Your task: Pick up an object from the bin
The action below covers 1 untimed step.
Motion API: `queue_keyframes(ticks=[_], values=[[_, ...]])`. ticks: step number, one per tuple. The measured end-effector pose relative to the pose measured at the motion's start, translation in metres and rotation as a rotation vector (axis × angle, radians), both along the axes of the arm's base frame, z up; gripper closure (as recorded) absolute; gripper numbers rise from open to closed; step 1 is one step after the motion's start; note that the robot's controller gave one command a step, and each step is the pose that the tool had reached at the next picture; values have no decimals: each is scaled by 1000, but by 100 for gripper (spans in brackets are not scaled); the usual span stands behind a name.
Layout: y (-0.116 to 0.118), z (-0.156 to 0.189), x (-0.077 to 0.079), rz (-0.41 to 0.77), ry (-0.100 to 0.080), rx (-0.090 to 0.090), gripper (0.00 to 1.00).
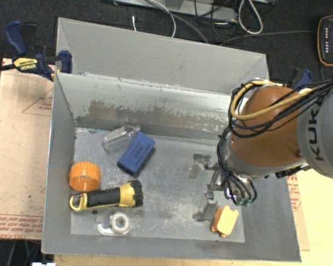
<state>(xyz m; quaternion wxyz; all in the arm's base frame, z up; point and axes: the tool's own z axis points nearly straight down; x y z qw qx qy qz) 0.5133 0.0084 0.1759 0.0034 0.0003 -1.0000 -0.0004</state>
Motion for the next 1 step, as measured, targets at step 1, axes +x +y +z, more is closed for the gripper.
queue_keyframes(ticks=[1], values=[[0, 3, 2, -1, -7, 0, 0]])
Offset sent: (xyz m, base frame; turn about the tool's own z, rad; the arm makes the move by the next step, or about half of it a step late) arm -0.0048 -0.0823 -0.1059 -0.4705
